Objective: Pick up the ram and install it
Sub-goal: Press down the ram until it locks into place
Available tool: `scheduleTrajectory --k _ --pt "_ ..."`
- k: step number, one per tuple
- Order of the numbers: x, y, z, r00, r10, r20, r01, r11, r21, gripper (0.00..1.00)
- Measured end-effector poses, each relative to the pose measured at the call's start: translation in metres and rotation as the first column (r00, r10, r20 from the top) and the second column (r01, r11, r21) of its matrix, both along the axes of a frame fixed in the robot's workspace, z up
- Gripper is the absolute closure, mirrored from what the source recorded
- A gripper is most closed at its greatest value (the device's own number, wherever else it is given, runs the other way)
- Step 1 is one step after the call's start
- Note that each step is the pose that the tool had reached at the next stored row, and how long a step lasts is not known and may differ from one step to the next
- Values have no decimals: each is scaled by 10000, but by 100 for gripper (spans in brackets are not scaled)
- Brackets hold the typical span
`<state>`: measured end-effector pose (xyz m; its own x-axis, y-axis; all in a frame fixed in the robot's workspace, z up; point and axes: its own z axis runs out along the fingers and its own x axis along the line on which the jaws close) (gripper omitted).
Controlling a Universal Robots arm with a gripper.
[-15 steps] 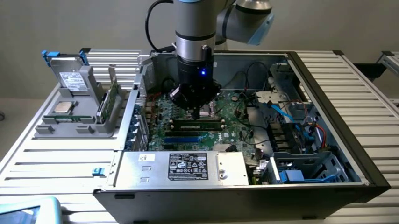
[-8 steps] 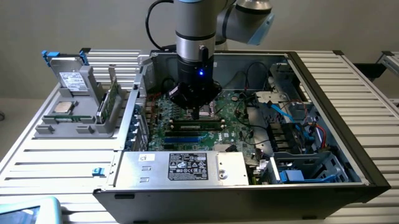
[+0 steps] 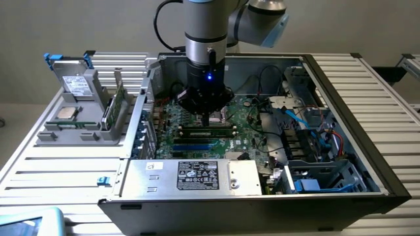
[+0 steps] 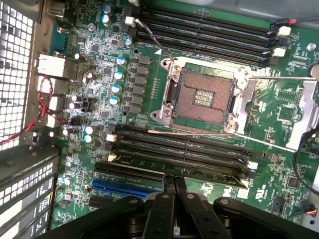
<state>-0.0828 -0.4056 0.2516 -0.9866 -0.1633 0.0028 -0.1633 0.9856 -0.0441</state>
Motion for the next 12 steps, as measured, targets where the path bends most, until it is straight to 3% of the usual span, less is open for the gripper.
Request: scheduleTrajectory --k 5,12 --pt "0 0 -1 9985 -536 66 536 9986 -1 89" --pt "0 0 0 9983 -577 70 577 9983 -4 89"
